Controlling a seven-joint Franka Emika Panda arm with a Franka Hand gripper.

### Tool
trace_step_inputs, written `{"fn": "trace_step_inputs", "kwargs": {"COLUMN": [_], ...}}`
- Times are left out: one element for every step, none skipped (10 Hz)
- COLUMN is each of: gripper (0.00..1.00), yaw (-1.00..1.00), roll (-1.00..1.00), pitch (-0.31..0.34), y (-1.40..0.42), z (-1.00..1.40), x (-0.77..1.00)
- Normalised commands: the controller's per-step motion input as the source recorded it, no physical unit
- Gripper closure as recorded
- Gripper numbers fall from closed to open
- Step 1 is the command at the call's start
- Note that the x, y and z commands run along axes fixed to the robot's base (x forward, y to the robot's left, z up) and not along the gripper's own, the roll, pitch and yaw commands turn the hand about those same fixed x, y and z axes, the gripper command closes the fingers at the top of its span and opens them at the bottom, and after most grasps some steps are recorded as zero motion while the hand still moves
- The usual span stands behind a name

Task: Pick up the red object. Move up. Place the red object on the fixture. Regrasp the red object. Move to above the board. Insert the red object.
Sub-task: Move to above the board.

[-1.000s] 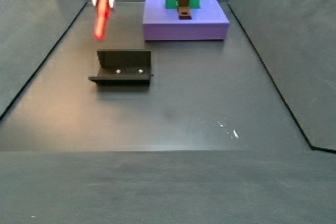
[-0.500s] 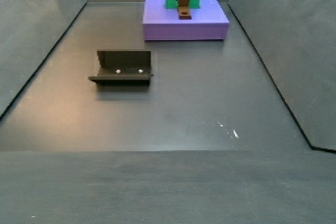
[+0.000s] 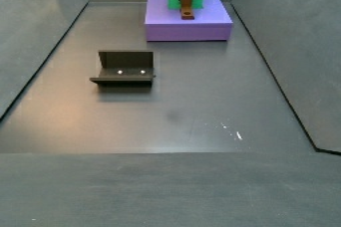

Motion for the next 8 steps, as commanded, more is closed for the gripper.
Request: {"fn": "trace_step_inputs", "kwargs": {"gripper": [1.00,1.00,1.00,1.00,1.00,1.00,1.00,1.00], "yaw": [0.02,0.03,0.05,0.05,0.06,0.06,0.05,0.04], "roll": [-1.00,-1.00,-1.00,-1.00,-1.00,-1.00,-0.89,-0.73], "pitch": [0.169,0.167,0.152,0.143,0.121,0.101,0.056,0.033], "y": [-1.40,-0.93,-0.28,-0.09,-0.04,-0.03,0.02,0.03], "z": [0.28,0.18,0.05,0.00,0.03,0.01,0.00,0.00], "x": [-1.14,-0.77,-0.27,-0.10,-0.08,-0.08,-0.07,-0.06]}}
